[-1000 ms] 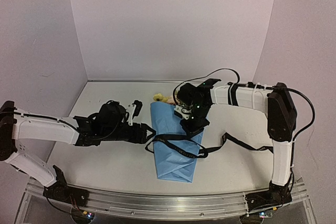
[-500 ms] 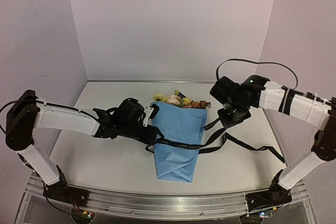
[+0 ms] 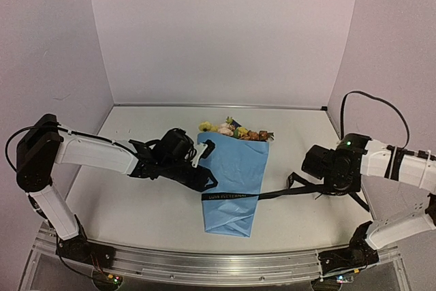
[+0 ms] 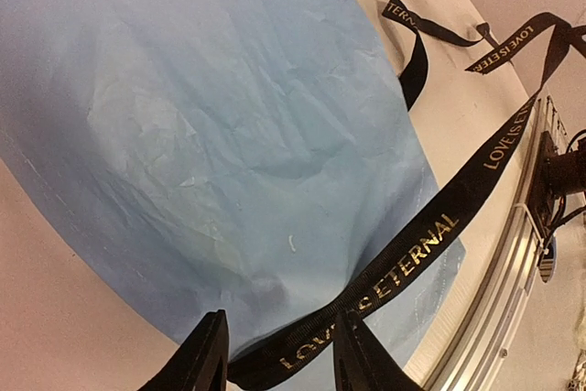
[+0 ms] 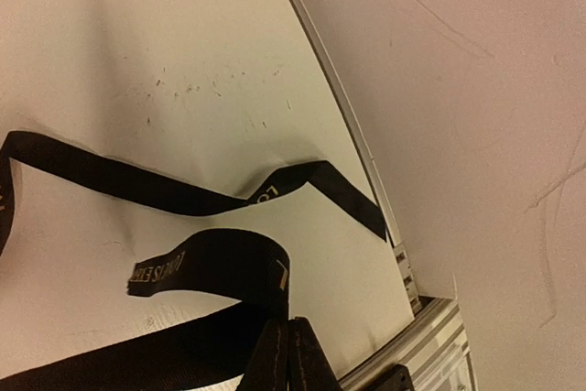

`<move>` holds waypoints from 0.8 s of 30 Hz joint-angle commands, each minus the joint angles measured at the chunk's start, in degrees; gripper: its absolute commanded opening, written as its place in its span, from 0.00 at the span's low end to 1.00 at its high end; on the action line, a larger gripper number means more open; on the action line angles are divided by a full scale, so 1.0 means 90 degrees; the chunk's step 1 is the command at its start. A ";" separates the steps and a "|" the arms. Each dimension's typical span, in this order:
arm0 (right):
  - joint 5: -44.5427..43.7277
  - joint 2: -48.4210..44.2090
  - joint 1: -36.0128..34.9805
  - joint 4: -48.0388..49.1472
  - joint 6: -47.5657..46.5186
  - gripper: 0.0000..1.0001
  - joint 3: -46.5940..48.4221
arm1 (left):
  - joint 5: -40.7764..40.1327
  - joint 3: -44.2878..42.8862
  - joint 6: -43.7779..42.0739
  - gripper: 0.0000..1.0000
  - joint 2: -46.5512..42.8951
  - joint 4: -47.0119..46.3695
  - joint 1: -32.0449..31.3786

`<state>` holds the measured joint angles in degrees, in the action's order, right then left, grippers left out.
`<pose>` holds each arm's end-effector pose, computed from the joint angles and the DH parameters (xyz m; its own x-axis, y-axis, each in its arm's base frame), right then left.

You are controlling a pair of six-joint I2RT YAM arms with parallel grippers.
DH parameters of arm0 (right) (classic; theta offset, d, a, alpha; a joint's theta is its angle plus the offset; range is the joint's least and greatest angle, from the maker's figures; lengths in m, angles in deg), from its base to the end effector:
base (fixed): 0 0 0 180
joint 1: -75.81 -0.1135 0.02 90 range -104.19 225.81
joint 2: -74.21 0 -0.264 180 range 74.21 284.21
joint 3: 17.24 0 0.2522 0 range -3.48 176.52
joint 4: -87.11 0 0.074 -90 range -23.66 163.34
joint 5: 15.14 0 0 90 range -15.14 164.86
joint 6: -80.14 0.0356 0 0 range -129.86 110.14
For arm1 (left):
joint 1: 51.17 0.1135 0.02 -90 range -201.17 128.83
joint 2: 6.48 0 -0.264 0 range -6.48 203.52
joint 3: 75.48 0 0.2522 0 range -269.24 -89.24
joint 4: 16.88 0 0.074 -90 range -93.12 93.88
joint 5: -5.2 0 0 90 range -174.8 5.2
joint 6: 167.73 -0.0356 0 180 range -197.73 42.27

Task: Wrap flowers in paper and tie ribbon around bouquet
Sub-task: Cross the ribbon over the folded bouquet.

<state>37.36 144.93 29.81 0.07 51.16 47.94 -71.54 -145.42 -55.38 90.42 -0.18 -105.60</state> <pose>0.1401 0.1139 0.2362 -0.8521 0.1167 -0.5102 0.3213 0.8861 -0.3340 0.1999 -0.2936 0.1862 -0.7092 0.3554 -0.6089 0.6688 0.6124 -0.4216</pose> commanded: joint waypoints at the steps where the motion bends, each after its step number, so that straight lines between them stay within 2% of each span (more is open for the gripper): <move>1: 0.0337 0.0348 -0.0017 0.0252 0.1008 0.10 -0.0075 | 0.0030 -0.0162 -0.0048 0.41 -0.0039 -0.0209 0.0003; 4: 0.0484 0.0424 -0.0018 0.0412 0.0964 0.27 -0.0083 | -0.0008 -0.0099 -0.0009 0.42 -0.0151 -0.0272 0.0003; 9: 0.0535 0.0198 0.0138 0.0463 0.0845 0.50 -0.0320 | 0.0004 -0.0004 0.0005 0.43 -0.0340 -0.0297 0.0003; 12: 0.1357 -0.0009 0.0840 0.0684 0.0498 0.60 -0.0599 | -0.0007 0.0060 0.0007 0.43 -0.0486 -0.0298 0.0003; 14: 0.2035 -0.0131 0.1380 0.1191 0.0210 0.65 -0.0879 | 0.0000 0.0099 0.0007 0.43 -0.0575 -0.0299 0.0003; 16: 0.2217 -0.0221 0.1693 0.1588 -0.0101 0.74 -0.1096 | 0.0007 0.0124 0.0005 0.43 -0.0633 -0.0298 0.0003; 21: 0.3076 -0.0197 0.2750 0.3000 -0.0213 0.81 -0.1704 | 0.0023 0.0128 0.0020 0.43 -0.0681 -0.0297 0.0006; 24: 0.3424 -0.0009 0.3318 0.3973 -0.0150 0.82 -0.1999 | 0.0056 0.0160 0.0067 0.43 -0.0701 -0.0297 0.0003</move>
<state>61.99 143.61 54.74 22.47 50.56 32.64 -71.43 -144.50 -55.21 86.88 -0.82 -105.60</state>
